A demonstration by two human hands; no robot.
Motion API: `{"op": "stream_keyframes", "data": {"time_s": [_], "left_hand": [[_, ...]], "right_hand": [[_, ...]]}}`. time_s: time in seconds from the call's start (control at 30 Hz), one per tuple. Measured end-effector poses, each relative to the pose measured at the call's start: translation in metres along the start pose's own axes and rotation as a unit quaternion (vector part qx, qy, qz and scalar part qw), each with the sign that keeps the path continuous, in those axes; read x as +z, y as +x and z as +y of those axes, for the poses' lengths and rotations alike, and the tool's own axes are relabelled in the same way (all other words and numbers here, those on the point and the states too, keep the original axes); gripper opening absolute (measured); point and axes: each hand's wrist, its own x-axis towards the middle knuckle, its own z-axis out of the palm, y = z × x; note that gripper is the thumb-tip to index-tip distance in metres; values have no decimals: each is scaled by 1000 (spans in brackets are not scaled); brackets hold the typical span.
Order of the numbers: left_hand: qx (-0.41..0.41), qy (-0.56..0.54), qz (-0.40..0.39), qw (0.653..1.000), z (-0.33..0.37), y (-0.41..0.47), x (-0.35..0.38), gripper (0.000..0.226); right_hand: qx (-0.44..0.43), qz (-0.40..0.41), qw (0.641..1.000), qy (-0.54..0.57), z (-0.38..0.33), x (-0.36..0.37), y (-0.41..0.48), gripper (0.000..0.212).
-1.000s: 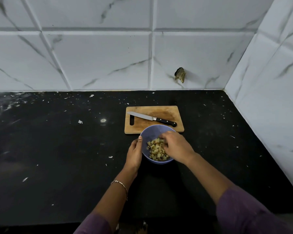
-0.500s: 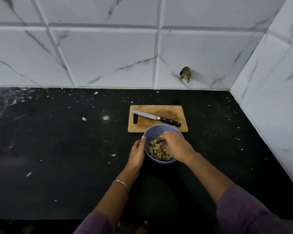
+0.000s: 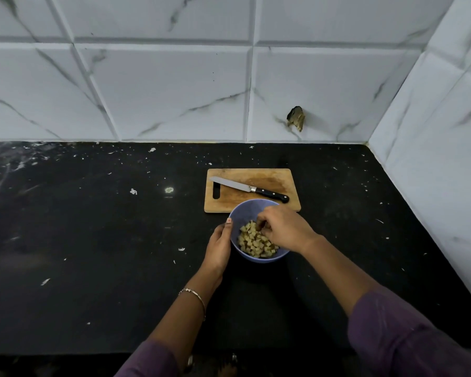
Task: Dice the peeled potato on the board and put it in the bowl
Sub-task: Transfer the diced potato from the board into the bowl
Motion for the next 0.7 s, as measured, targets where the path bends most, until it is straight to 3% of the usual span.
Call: {"op": "stream_keyframes", "data": {"time_s": [0.1, 0.17, 0.4, 0.53, 0.7], "left_hand": [[-1, -6, 1, 1000, -1, 1, 0, 37], [0, -5, 0, 1000, 0, -1, 1, 33], [-6, -13, -1, 1000, 0, -1, 0, 26], [-9, -22, -3, 1000, 0, -1, 1, 24], [-16, -13, -2, 1000, 1, -1, 1, 23]], "right_hand": [[-4, -92, 995, 25, -8, 5, 2, 38], [-13, -105, 994, -2, -10, 9, 3, 44], [-5, 38, 999, 0, -2, 9, 7, 33], [3, -24, 1000, -5, 4, 6, 8, 23], [38, 64, 991, 116, 9, -5, 3, 16]]}}
